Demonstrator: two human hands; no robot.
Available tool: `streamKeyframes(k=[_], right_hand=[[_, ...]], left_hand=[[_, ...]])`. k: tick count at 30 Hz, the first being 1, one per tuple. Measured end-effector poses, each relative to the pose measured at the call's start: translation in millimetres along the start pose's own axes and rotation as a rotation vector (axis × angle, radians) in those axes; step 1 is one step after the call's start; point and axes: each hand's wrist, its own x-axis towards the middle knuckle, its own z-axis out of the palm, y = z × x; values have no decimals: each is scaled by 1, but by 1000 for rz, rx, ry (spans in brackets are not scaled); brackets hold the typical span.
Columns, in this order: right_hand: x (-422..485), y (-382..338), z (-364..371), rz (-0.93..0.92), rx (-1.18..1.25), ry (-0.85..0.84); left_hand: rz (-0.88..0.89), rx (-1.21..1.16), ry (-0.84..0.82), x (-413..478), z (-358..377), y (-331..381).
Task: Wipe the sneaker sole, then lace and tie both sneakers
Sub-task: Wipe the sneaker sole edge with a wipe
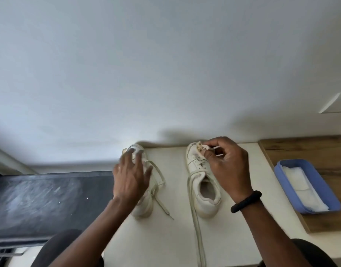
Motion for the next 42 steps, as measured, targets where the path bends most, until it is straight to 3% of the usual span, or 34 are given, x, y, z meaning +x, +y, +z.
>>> streamKeyframes(k=[3, 5, 10, 12, 16, 22, 27, 32, 36, 42], right_hand=[[8, 11, -23, 112, 70, 47], [8, 19, -33, 140, 70, 57], [7, 29, -42, 159, 42, 75], [7, 31, -44, 138, 5, 76], [12, 33, -47, 94, -37, 94], [16, 29, -56, 97, 0, 132], [15, 27, -57, 88, 2, 120], [11, 21, -45, 88, 4, 60], [3, 9, -31, 229, 204, -29], [-18, -17, -11, 199, 348, -144]], left_hand=[[423, -239, 13, -24, 3, 58], [488, -279, -100, -43, 8, 99], [56, -167, -551, -50, 24, 180], [-74, -142, -650, -40, 30, 202], [-274, -114, -709, -21, 45, 219], [-227, -205, -685, -18, 50, 189], [-353, -774, -643, -24, 8, 121], [-506, -1241, -747, -52, -34, 76], [-490, -1625, -871, -65, -57, 66], [-466, -1774, -894, -60, -69, 66]])
